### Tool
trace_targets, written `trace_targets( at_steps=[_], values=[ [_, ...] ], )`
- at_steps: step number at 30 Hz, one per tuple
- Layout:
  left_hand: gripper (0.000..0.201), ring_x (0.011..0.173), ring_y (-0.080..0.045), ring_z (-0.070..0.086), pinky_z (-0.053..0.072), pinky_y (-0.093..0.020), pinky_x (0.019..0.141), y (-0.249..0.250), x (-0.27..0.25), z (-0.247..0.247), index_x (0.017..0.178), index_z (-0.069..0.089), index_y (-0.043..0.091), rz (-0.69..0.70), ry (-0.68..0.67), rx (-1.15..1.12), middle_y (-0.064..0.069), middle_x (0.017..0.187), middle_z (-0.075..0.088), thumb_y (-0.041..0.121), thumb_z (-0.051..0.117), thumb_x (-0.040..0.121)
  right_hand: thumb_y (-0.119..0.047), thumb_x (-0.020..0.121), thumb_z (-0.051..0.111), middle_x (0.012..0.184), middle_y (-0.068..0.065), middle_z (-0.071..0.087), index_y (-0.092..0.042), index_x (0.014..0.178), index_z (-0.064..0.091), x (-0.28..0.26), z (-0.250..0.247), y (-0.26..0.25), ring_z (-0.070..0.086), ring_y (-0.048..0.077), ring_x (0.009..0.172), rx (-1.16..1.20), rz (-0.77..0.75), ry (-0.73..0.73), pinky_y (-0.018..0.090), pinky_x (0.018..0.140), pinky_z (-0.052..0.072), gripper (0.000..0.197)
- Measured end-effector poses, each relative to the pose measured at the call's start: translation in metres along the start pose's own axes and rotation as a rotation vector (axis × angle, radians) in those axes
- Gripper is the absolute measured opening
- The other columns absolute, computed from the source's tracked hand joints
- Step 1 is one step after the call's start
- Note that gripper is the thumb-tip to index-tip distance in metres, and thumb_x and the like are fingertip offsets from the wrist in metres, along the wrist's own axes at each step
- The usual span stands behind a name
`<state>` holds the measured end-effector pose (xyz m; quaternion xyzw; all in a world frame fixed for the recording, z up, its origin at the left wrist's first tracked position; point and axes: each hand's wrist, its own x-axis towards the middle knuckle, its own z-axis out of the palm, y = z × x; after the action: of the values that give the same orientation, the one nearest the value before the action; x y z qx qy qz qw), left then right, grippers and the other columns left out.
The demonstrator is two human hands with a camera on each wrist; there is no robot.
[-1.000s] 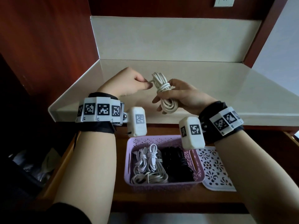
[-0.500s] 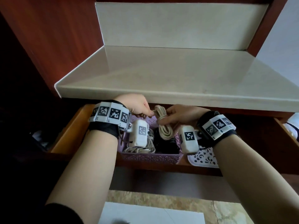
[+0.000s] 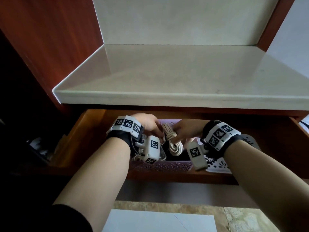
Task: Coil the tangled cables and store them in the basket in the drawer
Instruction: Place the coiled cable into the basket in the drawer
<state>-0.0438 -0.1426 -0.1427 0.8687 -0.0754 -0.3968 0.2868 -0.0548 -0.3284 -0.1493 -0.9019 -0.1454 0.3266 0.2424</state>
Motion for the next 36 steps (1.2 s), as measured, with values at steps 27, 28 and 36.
trace_targets(
  at_steps=[27,28,36],
  values=[
    [0.016,0.062,-0.019,0.058,0.044,-0.025,0.063,0.000,0.011,0.002,0.085,0.070,0.009,-0.188,0.273,0.235,-0.003,0.076,0.066,0.024,0.070,0.081,-0.033,0.087,0.067,0.042,-0.008,0.058,-0.016,0.078,0.056,0.021,0.022,-0.022,0.054,0.004,0.042,-0.017,0.272,0.025,0.017,0.049,0.043,0.023],
    [0.018,0.065,-0.021,0.058,0.043,-0.026,0.063,0.001,0.010,0.002,0.089,0.071,0.007,-0.184,0.273,0.242,-0.005,0.079,0.067,0.024,0.070,0.082,-0.031,0.087,0.067,0.039,-0.009,0.057,-0.016,0.078,0.055,0.021,0.023,-0.021,0.054,0.003,0.039,-0.020,0.260,0.030,0.018,0.050,0.044,0.021],
    [0.024,0.048,-0.014,0.061,0.046,-0.020,0.054,-0.004,0.013,0.019,0.068,0.068,0.010,-0.206,0.312,0.010,0.000,0.054,0.066,0.028,0.069,0.084,-0.024,0.091,0.062,0.032,-0.011,0.049,-0.014,0.059,0.051,-0.001,0.038,-0.019,0.043,-0.001,0.028,0.035,0.126,0.042,0.015,0.041,0.037,0.035]
  ],
)
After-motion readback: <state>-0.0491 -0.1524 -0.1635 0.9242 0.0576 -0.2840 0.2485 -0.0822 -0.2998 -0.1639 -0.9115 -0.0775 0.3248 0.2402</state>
